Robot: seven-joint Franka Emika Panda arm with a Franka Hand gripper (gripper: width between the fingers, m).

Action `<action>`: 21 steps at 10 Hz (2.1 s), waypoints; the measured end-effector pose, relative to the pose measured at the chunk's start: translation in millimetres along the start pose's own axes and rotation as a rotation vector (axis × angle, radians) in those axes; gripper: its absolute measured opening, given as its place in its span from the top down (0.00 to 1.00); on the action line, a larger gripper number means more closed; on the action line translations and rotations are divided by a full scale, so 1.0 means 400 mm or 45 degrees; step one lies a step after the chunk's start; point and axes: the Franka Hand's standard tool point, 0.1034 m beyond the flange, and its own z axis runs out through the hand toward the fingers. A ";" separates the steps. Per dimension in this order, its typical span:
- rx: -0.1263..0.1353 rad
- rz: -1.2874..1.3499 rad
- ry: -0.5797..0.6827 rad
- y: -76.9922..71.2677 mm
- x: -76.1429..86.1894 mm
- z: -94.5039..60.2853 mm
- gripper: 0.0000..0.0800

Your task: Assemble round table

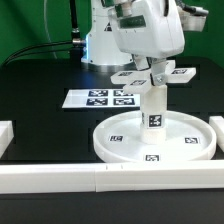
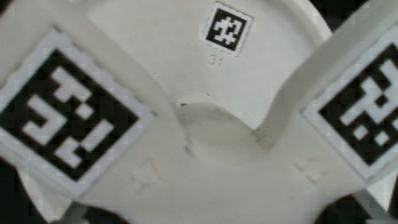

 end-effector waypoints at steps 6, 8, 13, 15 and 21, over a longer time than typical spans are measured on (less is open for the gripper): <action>0.001 0.159 -0.007 -0.004 -0.009 0.000 0.31; 0.016 0.151 -0.014 -0.010 -0.014 -0.023 0.19; -0.001 -0.019 -0.039 -0.008 -0.033 -0.055 0.19; -0.018 -0.281 -0.037 -0.016 -0.049 -0.062 0.19; -0.038 -0.987 -0.041 -0.030 -0.068 -0.066 0.19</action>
Offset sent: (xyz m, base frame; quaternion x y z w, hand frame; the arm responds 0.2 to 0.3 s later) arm 0.0000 0.0000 0.0000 0.0000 0.0000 0.0650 0.9979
